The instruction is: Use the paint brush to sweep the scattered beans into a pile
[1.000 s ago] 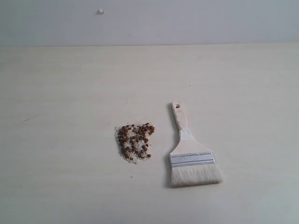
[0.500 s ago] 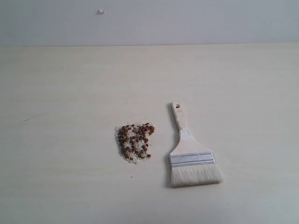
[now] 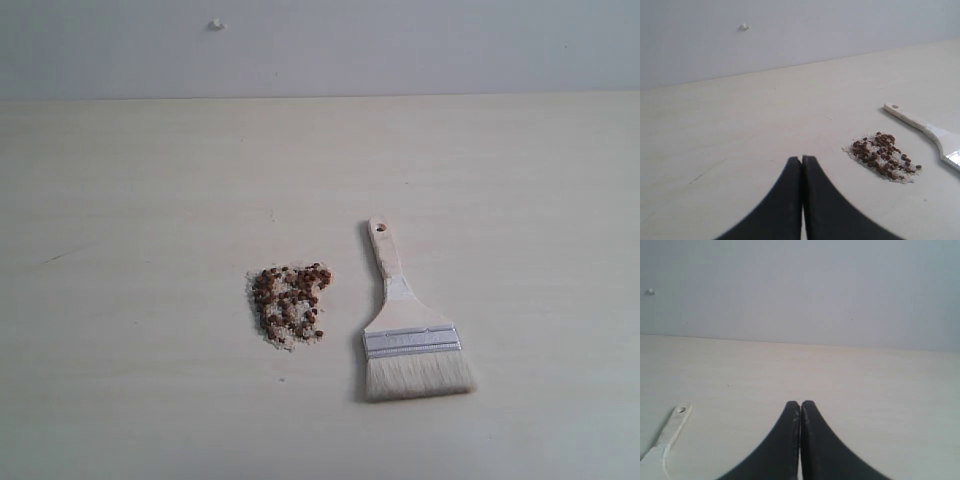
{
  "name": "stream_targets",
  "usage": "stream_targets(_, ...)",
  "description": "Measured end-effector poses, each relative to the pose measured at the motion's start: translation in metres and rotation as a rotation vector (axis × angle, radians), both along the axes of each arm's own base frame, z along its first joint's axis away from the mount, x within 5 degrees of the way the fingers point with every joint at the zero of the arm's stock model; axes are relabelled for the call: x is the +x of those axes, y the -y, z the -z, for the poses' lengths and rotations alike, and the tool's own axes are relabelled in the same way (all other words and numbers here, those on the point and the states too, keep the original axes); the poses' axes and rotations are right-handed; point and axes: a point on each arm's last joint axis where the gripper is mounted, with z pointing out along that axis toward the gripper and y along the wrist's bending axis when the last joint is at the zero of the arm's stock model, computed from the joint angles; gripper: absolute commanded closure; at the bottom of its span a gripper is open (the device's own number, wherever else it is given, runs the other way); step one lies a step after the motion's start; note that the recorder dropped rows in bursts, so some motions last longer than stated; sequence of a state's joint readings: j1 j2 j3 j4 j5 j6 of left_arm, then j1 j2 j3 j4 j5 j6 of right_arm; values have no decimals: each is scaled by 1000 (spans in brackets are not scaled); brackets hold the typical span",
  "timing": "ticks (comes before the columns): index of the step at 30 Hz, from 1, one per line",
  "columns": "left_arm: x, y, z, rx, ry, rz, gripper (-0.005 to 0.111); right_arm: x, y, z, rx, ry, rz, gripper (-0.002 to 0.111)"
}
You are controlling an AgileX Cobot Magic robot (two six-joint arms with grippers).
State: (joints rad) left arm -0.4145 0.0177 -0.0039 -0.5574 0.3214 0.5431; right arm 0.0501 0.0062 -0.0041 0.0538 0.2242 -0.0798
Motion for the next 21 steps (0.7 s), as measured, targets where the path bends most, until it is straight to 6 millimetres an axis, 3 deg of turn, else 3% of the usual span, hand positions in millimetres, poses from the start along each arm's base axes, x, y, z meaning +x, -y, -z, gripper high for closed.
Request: stream_targets(21,0,-1,1,38,17,-3,107,0,0,0,2,2,0,108)
